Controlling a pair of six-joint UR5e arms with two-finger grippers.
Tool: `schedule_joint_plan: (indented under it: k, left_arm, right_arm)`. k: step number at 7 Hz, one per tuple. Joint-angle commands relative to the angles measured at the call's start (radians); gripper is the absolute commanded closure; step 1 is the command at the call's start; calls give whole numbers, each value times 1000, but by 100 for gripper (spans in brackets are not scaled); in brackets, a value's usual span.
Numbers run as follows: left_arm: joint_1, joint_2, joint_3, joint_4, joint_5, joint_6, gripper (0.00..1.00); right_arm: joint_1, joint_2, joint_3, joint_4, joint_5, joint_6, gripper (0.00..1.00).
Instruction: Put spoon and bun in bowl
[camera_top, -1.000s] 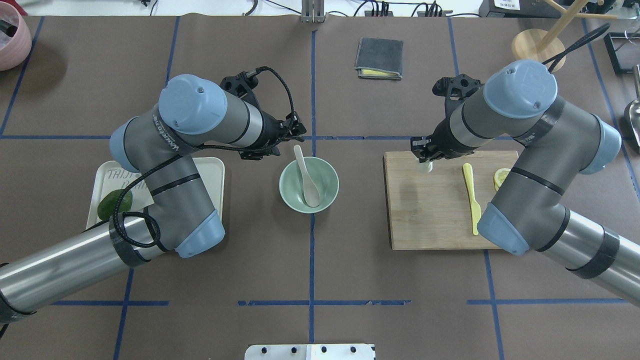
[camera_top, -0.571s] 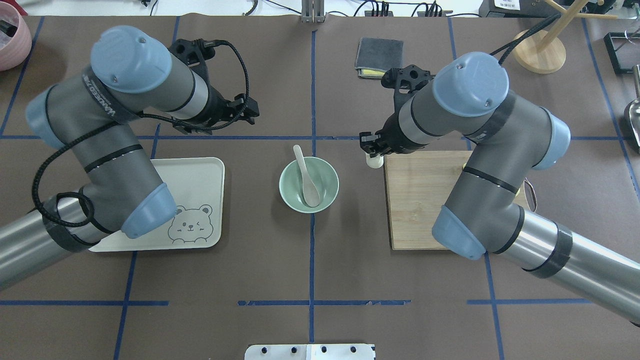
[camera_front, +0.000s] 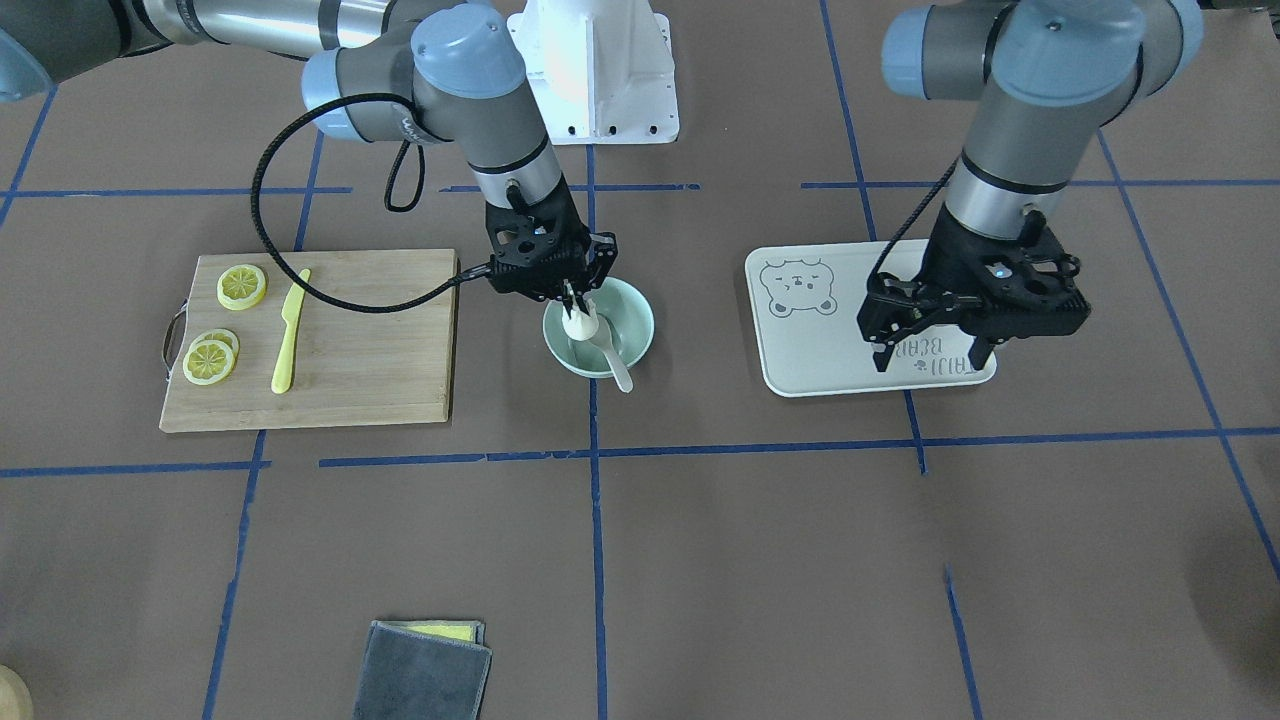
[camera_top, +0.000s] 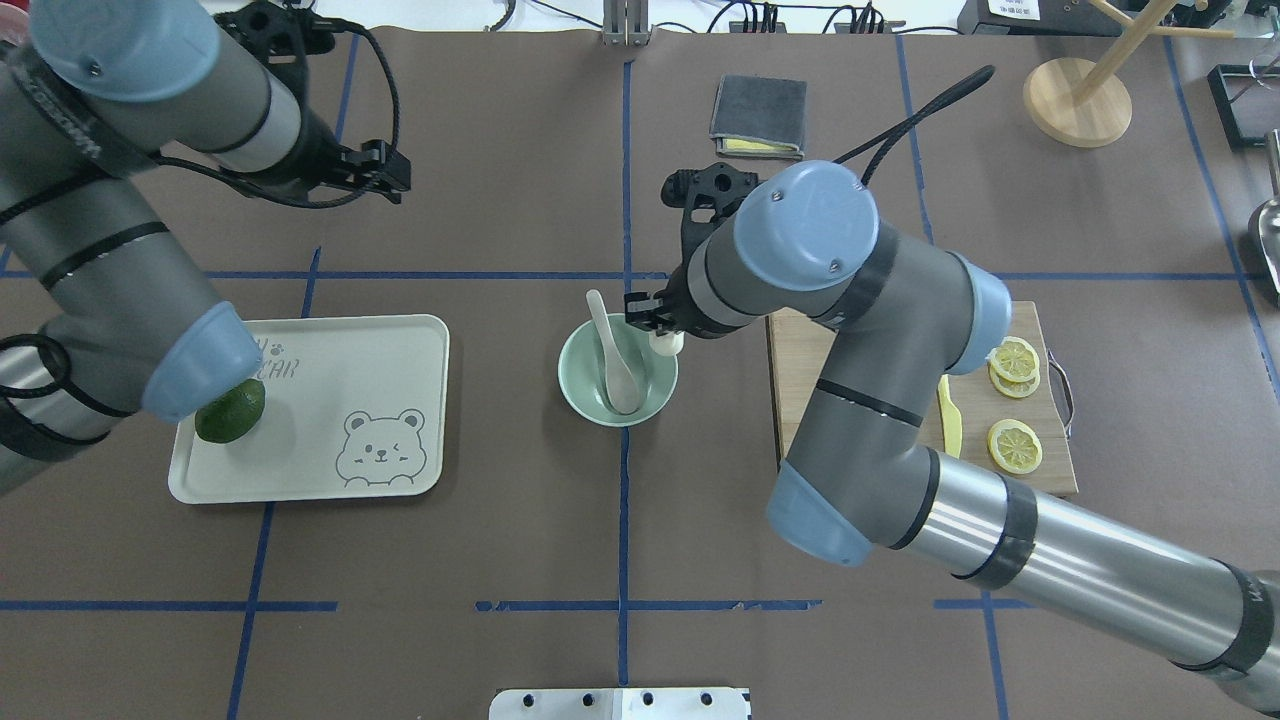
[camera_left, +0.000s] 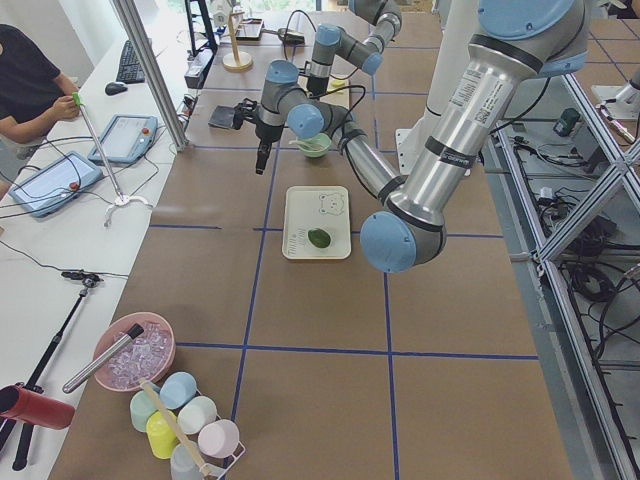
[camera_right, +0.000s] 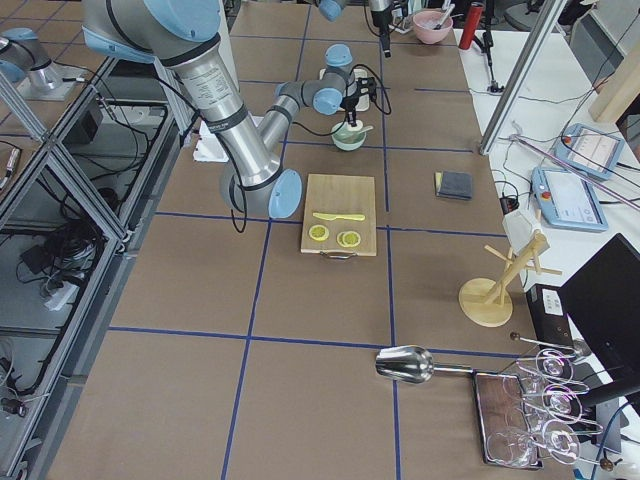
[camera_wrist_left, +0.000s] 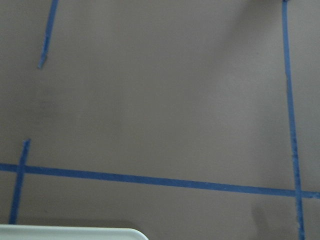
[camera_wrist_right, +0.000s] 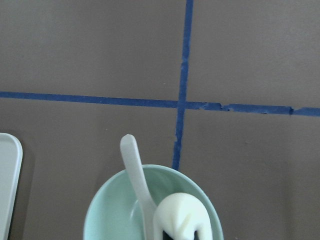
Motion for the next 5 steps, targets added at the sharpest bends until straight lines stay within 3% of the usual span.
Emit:
schedule_joint_plan:
  k: [1,3,5]
  left_arm:
    - [-139,68,-2,7,-2,215,0]
    - [-257,114,7,12,-7,411,0]
    - [-396,169,52,17,-162,638,0]
  right_arm:
    - [-20,32,-27,0,-21,35,5]
    - [-20,37,-25,0,-18,42,0]
    - [-20,39,-21,-4,-16,43,0]
